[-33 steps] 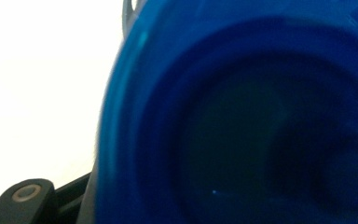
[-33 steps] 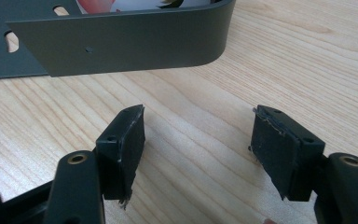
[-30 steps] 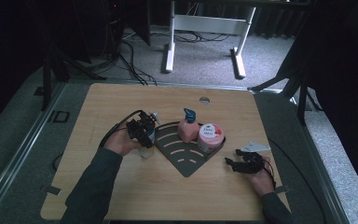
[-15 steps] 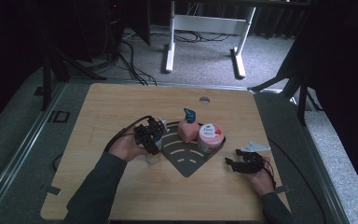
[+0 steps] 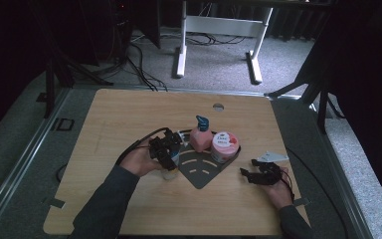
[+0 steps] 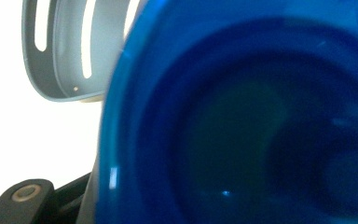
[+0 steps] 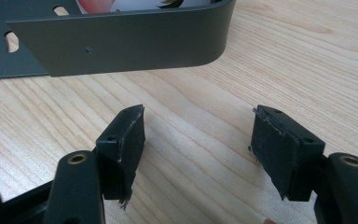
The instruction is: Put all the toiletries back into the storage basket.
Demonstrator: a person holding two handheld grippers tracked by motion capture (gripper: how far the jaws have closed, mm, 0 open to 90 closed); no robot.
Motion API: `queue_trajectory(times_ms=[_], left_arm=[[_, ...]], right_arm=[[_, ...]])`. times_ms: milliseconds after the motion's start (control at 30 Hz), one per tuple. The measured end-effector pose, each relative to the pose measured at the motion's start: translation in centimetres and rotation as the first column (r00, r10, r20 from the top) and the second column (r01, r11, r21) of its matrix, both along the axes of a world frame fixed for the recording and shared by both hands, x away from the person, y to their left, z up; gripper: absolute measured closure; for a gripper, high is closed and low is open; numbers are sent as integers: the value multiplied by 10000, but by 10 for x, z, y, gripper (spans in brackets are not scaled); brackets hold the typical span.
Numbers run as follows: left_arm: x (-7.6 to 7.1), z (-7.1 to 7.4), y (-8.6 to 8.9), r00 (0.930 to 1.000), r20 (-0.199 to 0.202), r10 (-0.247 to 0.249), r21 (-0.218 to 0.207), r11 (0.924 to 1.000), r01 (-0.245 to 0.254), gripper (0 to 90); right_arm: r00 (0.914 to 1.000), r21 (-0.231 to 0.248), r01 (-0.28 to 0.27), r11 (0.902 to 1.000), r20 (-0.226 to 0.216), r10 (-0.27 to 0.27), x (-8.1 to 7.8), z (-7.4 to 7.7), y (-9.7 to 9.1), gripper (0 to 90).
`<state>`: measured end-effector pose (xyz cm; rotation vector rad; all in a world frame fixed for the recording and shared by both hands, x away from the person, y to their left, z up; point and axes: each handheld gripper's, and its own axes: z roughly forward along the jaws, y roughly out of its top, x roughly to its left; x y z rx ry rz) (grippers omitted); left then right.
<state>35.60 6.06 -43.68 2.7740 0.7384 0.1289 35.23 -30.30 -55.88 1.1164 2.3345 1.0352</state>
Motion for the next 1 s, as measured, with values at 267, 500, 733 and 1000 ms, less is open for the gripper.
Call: queue_trajectory(times_ms=[267,500,733,1000], left_arm=[[-5,2,-8,9994,-88,-330,-215,9992,328,557],[-7,1,-19,9979,-191,-623,-314,9976,616,557],[-7,2,-28,9963,-189,-842,-508,9952,831,556],[-6,5,-40,9951,-129,-982,-718,9927,970,557]], right_arm=[[10000,-3,-2,10000,-5,2,0,0,0,346],[10000,0,-6,10000,-2,6,0,0,0,346],[10000,0,-6,10000,-2,6,0,0,0,345],[10000,-5,-17,10000,-4,17,0,0,0,343]])
